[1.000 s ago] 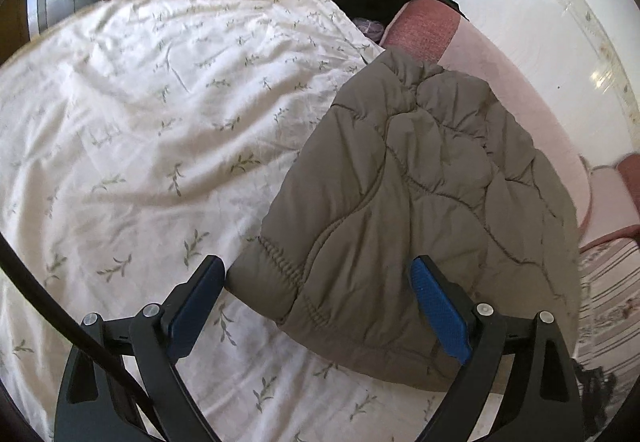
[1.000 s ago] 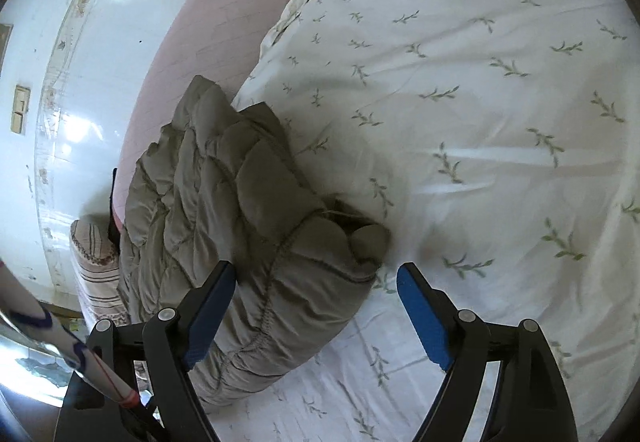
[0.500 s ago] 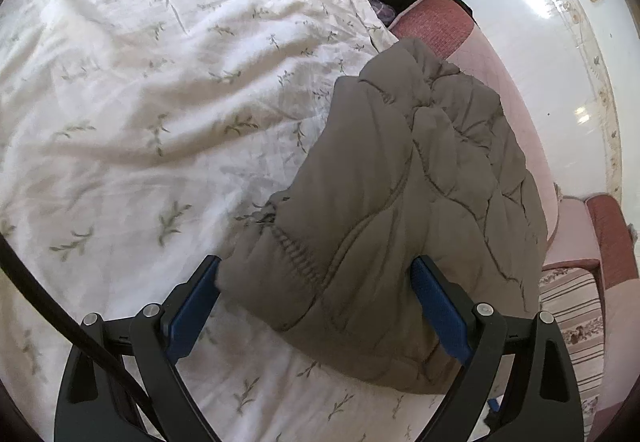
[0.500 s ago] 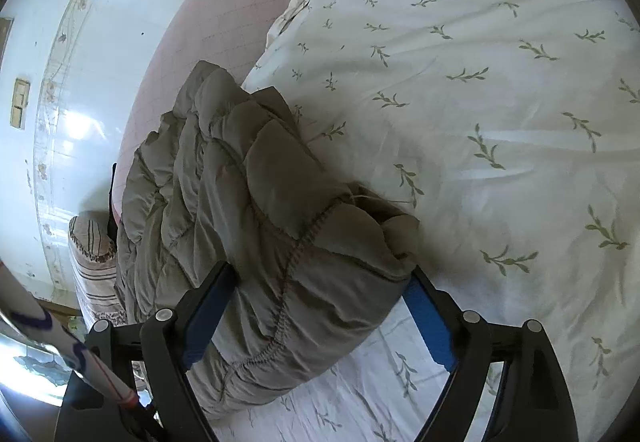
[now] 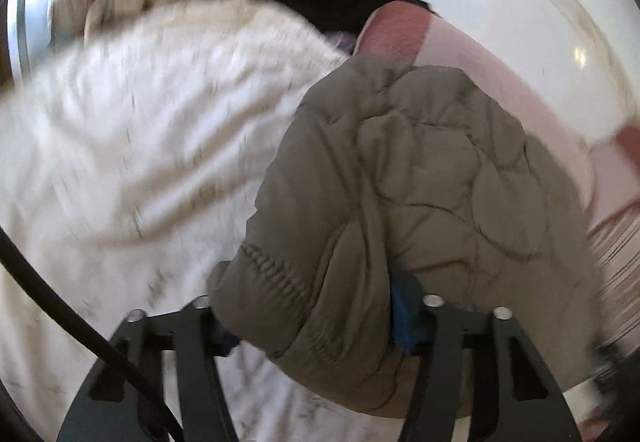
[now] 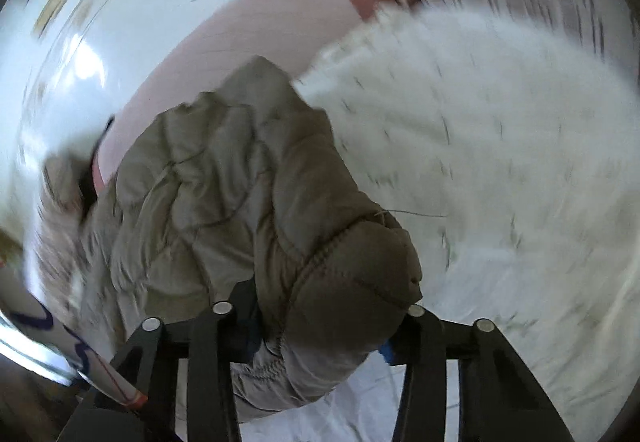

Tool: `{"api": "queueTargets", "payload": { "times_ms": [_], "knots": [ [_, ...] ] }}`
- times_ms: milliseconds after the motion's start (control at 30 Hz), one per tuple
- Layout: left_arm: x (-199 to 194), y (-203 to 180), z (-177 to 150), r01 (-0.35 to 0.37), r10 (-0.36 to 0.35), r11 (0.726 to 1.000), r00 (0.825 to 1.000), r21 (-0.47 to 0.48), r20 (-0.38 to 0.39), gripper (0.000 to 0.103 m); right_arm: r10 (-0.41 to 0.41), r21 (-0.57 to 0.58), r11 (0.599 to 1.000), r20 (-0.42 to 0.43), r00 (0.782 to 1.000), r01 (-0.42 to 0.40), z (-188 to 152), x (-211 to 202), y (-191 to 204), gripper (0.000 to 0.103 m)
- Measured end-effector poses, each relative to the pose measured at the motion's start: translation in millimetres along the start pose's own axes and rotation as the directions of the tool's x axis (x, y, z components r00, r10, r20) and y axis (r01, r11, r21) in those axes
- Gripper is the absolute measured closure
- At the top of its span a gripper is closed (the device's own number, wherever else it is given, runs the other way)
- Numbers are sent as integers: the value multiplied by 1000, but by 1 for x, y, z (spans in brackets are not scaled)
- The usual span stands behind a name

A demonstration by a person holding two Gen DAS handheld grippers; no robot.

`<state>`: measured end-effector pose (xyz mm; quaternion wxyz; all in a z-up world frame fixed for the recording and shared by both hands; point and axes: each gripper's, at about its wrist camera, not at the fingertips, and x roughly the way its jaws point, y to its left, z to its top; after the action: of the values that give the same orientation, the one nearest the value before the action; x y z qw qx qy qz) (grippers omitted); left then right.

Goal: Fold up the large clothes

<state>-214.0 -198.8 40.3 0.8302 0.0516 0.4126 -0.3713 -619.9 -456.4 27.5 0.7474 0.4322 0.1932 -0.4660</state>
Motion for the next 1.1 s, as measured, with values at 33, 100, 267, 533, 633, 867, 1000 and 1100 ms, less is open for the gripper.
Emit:
{"api": "queueTargets", "payload": {
  "times_ms": [33, 100, 267, 533, 633, 867, 1000, 1100],
  "knots": [
    [-3, -6, -2, -33, 32, 999, 999, 40, 24, 53, -27, -48, 998, 21, 999, 28, -1, -3, 9, 60],
    [-7, -17, -5, -85, 79, 991, 995, 101, 62, 56, -62, -116, 991, 51, 997, 67, -3, -8, 20, 62],
    [-18, -21, -5, -112, 98, 984, 989, 135, 111, 59, -107, -213, 968, 111, 988, 129, -8, -19, 37, 63],
    [-45, -25, 0, -127, 99, 981, 977, 145, 189, 61, -108, -313, 935, 198, 974, 168, -16, -55, 54, 65],
    [-60, -27, 1, -124, 91, 981, 973, 148, 212, 61, -101, -326, 930, 220, 970, 171, -17, -70, 55, 66],
    [-100, -25, -8, -109, 73, 983, 969, 147, 236, 61, -78, -370, 913, 258, 963, 173, -32, -113, 57, 66],
    [-128, -20, -22, -96, 68, 989, 971, 114, 228, 61, -63, -390, 905, 272, 960, 170, -51, -139, 54, 66],
    [-146, -17, -34, -90, 65, 990, 973, 107, 223, 61, -63, -397, 901, 278, 959, 175, -66, -157, 49, 66]
  ]
}}
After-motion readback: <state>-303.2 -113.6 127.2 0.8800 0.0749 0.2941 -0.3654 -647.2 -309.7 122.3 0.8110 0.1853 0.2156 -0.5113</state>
